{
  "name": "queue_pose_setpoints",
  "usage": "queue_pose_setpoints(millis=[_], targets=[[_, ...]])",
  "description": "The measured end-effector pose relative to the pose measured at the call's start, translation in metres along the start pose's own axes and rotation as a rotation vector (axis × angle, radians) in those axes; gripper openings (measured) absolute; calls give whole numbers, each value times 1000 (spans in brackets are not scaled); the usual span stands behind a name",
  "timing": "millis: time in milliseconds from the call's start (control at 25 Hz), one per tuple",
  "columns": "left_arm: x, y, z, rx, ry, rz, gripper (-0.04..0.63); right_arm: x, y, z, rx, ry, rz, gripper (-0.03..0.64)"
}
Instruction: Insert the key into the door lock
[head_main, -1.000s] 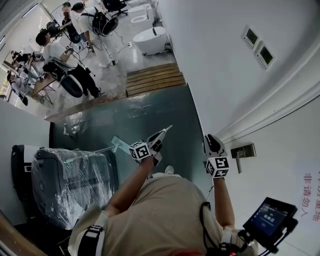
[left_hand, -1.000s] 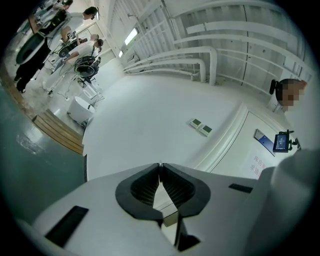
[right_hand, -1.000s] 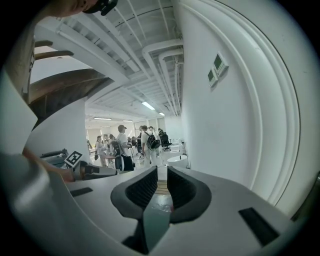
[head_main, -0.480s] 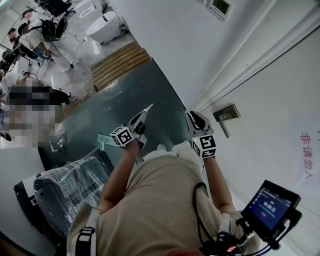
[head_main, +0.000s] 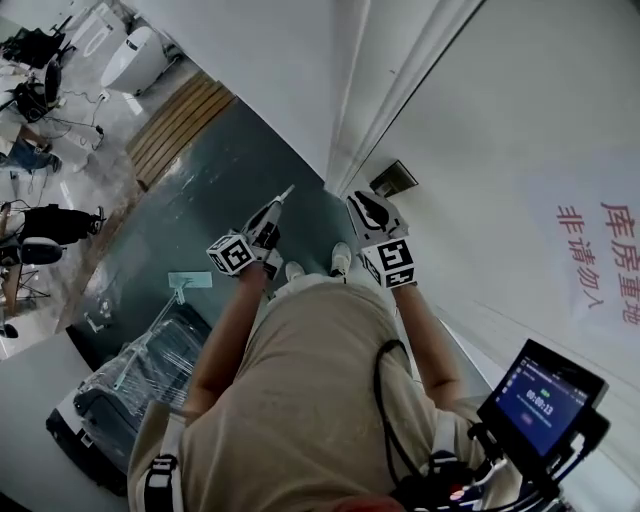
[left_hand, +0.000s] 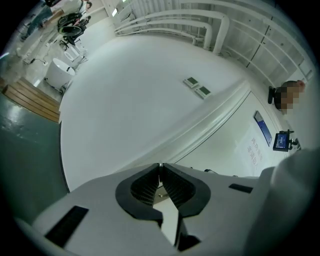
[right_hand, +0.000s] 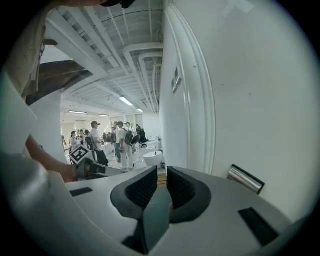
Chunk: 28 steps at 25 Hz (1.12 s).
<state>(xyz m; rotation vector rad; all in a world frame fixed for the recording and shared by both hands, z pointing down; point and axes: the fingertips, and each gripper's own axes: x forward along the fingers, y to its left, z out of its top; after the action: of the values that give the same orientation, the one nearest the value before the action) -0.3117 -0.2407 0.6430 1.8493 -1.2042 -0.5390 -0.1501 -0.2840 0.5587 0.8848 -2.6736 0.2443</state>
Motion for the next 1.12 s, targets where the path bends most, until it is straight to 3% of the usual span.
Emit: queue_pose_setpoints(millis=[320, 640, 840, 1120], targets=[[51, -16, -51, -41, 109, -49, 35, -28, -36, -14, -8, 15, -72, 61], [94, -20, -103, -99, 157, -68, 34, -58, -70, -37, -16, 38, -101, 61], [93, -17, -99, -89, 140, -30, 34, -47, -65, -33, -25, 15, -35, 61], [103, -17, -111, -102, 133, -48, 34, -44, -66, -36, -40, 29, -4, 61]])
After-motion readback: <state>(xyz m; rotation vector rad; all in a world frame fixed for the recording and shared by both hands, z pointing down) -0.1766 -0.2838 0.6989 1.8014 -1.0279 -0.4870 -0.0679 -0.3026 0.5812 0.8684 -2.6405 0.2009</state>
